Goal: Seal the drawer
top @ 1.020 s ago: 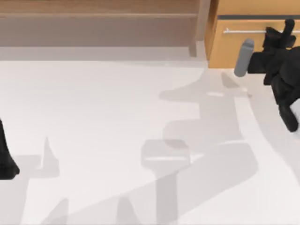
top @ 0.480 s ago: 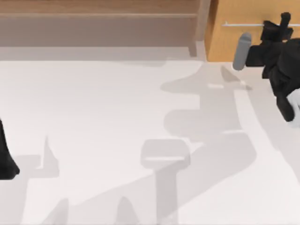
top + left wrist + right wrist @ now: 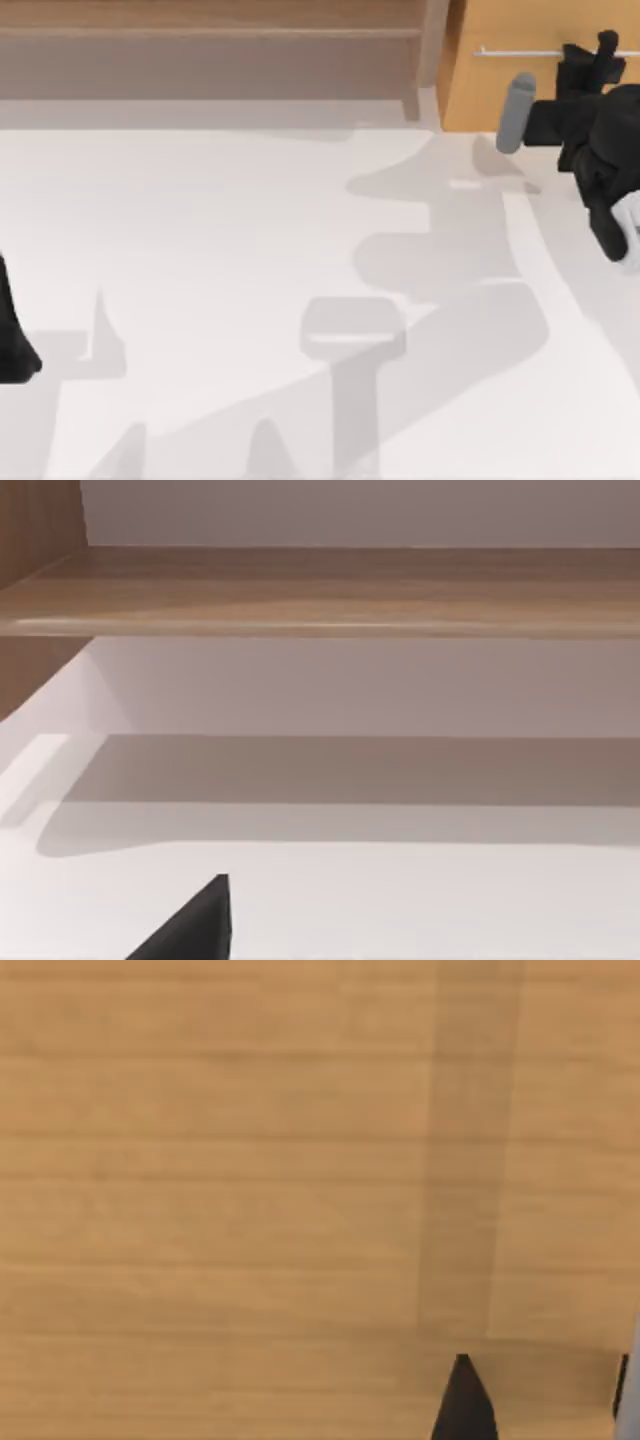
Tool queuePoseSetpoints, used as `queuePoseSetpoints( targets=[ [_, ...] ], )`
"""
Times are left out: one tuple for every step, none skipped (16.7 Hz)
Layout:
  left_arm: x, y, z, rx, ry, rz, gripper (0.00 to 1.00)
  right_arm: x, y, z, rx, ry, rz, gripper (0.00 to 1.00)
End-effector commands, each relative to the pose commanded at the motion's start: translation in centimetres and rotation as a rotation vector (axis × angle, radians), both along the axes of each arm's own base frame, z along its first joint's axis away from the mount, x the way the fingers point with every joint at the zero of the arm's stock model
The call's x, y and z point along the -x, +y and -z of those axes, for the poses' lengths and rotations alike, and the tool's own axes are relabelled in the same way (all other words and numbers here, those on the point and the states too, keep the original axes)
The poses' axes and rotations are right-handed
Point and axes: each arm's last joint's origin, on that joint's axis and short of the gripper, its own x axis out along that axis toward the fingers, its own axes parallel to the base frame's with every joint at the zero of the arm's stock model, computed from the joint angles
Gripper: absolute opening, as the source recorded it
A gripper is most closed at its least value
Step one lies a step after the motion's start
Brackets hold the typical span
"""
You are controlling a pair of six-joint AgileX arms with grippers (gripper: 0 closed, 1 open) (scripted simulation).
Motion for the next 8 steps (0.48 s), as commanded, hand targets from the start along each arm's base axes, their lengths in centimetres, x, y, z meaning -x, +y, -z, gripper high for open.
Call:
queuePoseSetpoints(
  targets=[
    [0.0, 0.0, 0.0, 0.0, 0.0, 0.0, 1.0, 0.0, 0.0, 0.0, 0.0, 0.0, 0.0, 0.68],
    [0.0, 0.0, 0.0, 0.0, 0.0, 0.0, 1.0, 0.0, 0.0, 0.0, 0.0, 0.0, 0.0, 0.75],
    [0.0, 0.0, 0.0, 0.0, 0.0, 0.0, 1.0, 0.0, 0.0, 0.0, 0.0, 0.0, 0.0, 0.83],
    [0.0, 0.0, 0.0, 0.0, 0.0, 0.0, 1.0, 0.0, 0.0, 0.0, 0.0, 0.0, 0.0, 0.9],
    [0.0, 0.0, 0.0, 0.0, 0.0, 0.0, 1.0, 0.0, 0.0, 0.0, 0.0, 0.0, 0.0, 0.98],
    [0.0, 0.0, 0.0, 0.0, 0.0, 0.0, 1.0, 0.0, 0.0, 0.0, 0.0, 0.0, 0.0, 1.0],
    [0.0, 0.0, 0.0, 0.0, 0.0, 0.0, 1.0, 0.0, 0.0, 0.0, 0.0, 0.0, 0.0, 1.0],
    [0.0, 0.0, 0.0, 0.0, 0.0, 0.0, 1.0, 0.0, 0.0, 0.0, 0.0, 0.0, 0.0, 1.0]
  ],
)
